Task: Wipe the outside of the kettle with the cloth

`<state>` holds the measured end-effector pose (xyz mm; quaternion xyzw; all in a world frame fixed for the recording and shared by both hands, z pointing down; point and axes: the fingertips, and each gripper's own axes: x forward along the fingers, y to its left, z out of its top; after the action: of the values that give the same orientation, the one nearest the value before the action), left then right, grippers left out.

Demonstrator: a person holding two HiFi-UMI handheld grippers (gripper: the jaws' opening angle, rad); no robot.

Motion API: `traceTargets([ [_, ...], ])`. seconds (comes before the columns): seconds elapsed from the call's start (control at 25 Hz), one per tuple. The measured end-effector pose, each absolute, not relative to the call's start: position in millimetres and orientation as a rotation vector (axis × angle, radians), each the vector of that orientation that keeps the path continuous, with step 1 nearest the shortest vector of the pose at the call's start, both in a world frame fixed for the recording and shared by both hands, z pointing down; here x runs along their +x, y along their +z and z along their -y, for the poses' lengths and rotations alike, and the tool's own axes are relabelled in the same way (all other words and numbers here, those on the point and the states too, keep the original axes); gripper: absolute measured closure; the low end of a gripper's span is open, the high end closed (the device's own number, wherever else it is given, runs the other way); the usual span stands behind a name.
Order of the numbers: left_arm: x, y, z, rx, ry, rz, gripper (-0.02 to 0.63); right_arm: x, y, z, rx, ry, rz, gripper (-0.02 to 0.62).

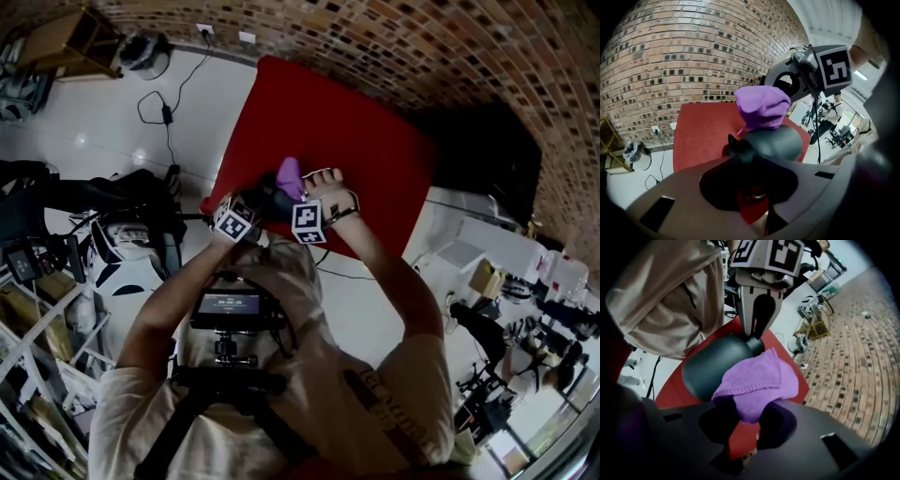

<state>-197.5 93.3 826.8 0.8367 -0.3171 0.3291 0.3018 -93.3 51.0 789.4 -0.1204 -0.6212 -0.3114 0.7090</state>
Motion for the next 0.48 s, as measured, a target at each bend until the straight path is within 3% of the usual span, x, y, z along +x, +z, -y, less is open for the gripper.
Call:
traceTargets([
  [0.2,-196.2,827.9,-92.2,2.226,0.877,0.833,0.548,-110.7,814.2,-77.0,-0.421,-0.800,1.180,0.489],
  [0.36,-200.7,830.5,-92.4,2.223,0.864,0.840,0.554,-42.0,813.0,-108.2,-0.448,-0.731,1.093,0.489],
  [0.48,-200.3,826.4,-90.8,2.224,0.836,0.842,0.554,32.5,820.9,-139.4,-0.399,-0.459,1.092,0.489],
])
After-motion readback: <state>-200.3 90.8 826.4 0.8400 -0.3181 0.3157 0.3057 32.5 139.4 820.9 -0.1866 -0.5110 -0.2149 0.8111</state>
